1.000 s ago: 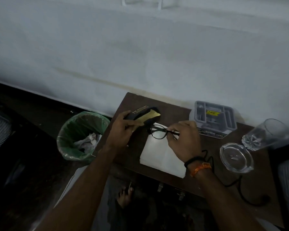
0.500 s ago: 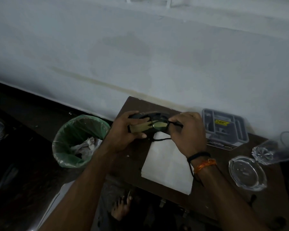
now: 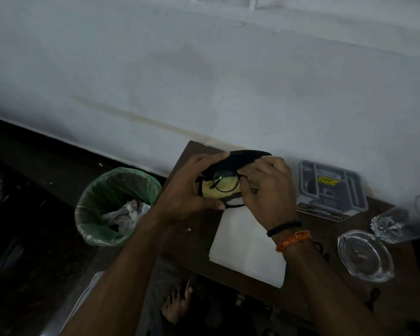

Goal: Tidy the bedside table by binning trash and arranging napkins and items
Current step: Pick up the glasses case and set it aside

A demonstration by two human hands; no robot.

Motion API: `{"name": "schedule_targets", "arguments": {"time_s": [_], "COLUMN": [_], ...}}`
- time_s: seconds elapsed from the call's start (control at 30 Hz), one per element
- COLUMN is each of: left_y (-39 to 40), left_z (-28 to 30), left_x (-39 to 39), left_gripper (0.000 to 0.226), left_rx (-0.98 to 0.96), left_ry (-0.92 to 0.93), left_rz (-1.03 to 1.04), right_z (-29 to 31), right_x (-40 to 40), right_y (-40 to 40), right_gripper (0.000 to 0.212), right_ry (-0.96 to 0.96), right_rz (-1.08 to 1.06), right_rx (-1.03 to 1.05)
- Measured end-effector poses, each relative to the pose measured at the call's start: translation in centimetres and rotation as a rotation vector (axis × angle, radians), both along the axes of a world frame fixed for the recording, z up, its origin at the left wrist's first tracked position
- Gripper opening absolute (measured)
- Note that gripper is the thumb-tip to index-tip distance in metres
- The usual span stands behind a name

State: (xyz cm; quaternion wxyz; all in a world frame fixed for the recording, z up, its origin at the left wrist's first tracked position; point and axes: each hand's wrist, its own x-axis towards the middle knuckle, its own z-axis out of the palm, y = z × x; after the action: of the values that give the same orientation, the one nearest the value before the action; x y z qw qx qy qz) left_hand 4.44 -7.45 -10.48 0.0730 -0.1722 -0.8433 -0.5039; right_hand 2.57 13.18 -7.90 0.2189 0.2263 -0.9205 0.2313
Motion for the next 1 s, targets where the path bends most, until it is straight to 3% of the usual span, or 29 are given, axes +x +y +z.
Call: {"name": "schedule_targets", "arguments": {"time_s": [0.4, 0.53, 0.67, 0.77, 0.9, 1.0], "left_y": [0.3, 0.2, 0.1, 0.6, 1.4, 1.9], "left_z": [-0.1, 0.1, 0.3, 0.5, 1.0, 1.4], "left_x": [-0.5, -0.6, -0.7, -0.6, -0.5, -0.3], "left_gripper": [0.103, 0.103, 0.1, 0.092, 0.08, 0.072], "left_rx": [-0.022, -0.018, -0.029, 0.004, 0.06, 0.083], "left_ry": [0.042, 0.056, 0.061, 0.07, 0.079, 0.081], "left_rz": [-0.043, -0.033, -0.033, -0.048, -0.067, -0.08], "right_z": [-0.2, 0.8, 1.7, 1.7, 1.1, 1.3], "right_x": [-0.2, 0.3, 0.0, -0.4, -0.5, -0.5], "right_y": [-0.3, 0.2, 1.6, 2.5, 2.8, 2.8], "right_gripper": [0.023, 0.027, 0.021, 0.031, 0.046, 0.039], "right_ry": [-0.145, -0.109, 0.037, -0.13, -0.393, -0.719], "right_rz": [0.02, 0.001, -0.166, -0.304, -0.332, -0.277], "right_rx": [0.029, -0.185, -0.39, -0.5, -0.645, -1.056]}}
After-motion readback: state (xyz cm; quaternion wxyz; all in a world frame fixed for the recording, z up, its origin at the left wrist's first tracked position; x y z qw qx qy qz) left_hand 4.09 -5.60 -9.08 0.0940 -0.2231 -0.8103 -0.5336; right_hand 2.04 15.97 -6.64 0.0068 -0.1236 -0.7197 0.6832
